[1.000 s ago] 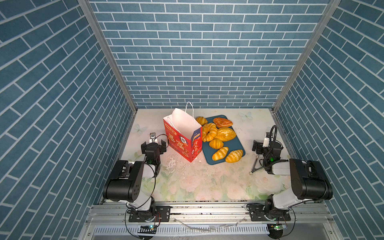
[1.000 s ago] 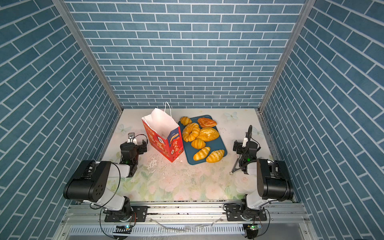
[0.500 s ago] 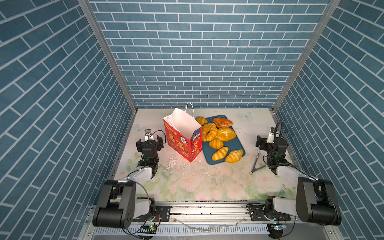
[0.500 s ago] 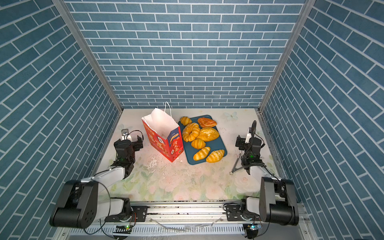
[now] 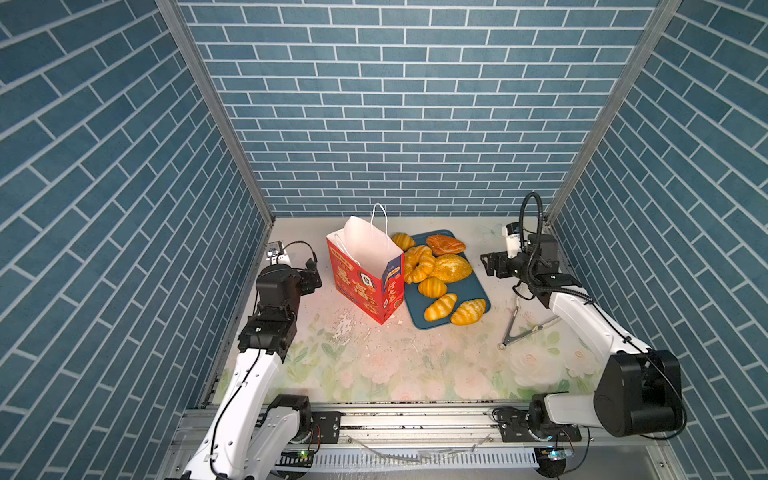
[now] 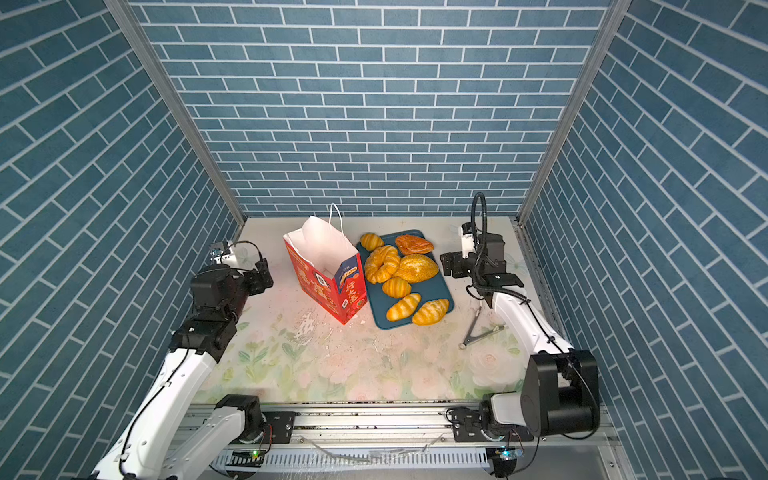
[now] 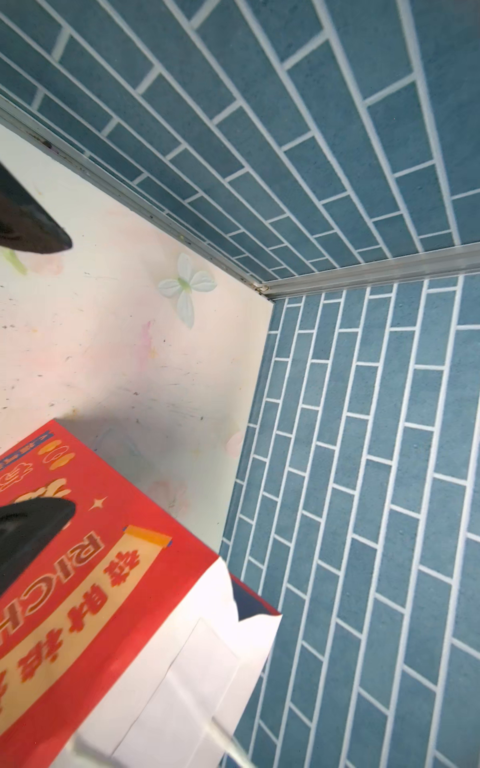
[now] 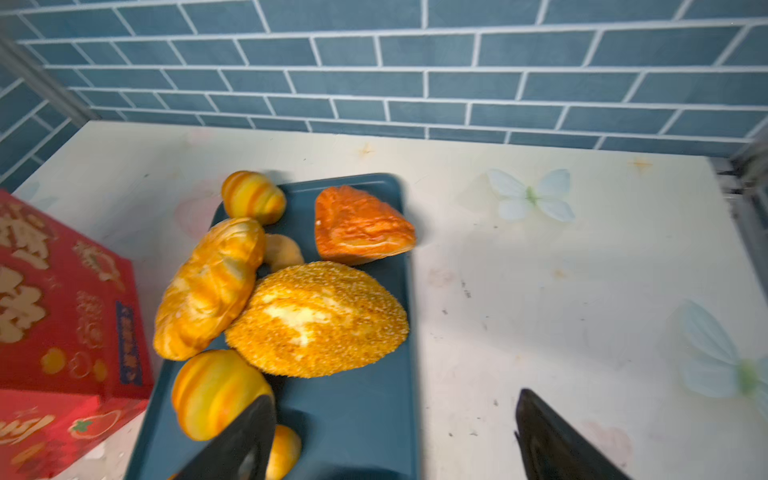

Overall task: Place the fake bread into the paper bag
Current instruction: 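Raise the left gripper to the bag's top edge while the right arm reaches over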

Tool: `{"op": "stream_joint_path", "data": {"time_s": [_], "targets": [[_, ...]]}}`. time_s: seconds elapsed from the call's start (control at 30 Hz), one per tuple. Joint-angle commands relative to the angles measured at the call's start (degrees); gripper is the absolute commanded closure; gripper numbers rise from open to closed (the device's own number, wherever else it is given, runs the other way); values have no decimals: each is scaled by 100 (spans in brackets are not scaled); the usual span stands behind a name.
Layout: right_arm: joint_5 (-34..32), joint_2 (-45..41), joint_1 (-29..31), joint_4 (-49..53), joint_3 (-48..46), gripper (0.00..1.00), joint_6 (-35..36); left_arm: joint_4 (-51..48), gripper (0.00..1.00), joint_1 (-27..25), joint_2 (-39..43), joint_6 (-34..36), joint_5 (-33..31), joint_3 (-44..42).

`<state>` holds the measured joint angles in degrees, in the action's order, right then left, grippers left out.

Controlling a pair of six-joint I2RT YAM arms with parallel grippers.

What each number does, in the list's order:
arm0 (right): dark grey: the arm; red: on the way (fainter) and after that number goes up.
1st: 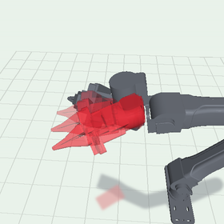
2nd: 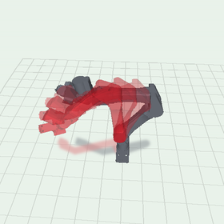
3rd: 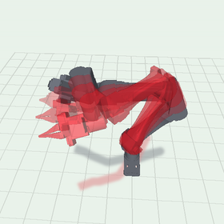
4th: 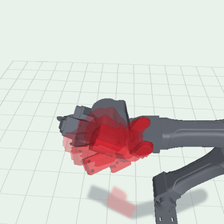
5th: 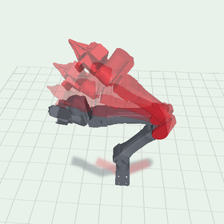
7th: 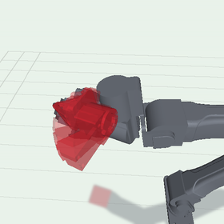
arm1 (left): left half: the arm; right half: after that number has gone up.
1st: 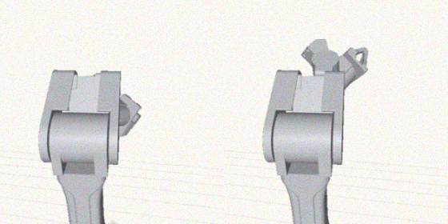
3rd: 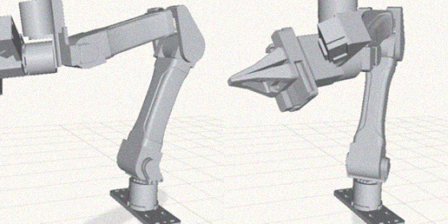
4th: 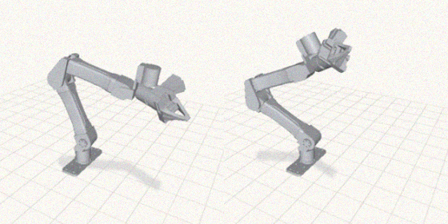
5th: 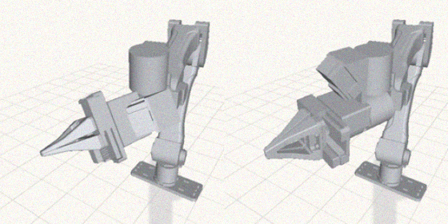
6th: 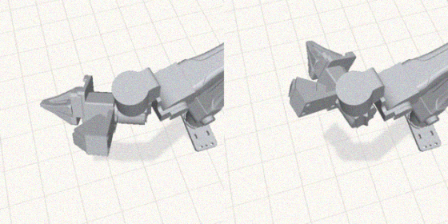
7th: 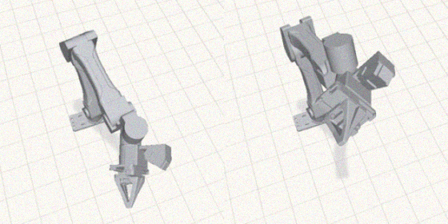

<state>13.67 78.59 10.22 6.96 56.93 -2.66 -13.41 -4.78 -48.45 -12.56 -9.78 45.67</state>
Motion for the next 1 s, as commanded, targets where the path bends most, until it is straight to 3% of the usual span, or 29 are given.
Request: {"op": "stream_joint_path", "data": {"time_s": [0.0,0.23,0.47,0.73,0.97], "targets": [[336,293,207,842,564,11,213,-1277,13,-44,-86,-328,404,611],[339,1060,782,1199,1394,13,218,-2314,13,-473,-296,-501,300,1808],[159,1806,1446,1617,2132,14,313,-3063,12,-1300,-758,-635,-270,2803],[-44,2330,1999,1723,2564,15,326,-3459,10,-2094,-1166,-854,-657,3310],[-88,2553,2361,1685,2628,16,265,-3513,10,-2426,-1561,-959,-660,3532]]}}
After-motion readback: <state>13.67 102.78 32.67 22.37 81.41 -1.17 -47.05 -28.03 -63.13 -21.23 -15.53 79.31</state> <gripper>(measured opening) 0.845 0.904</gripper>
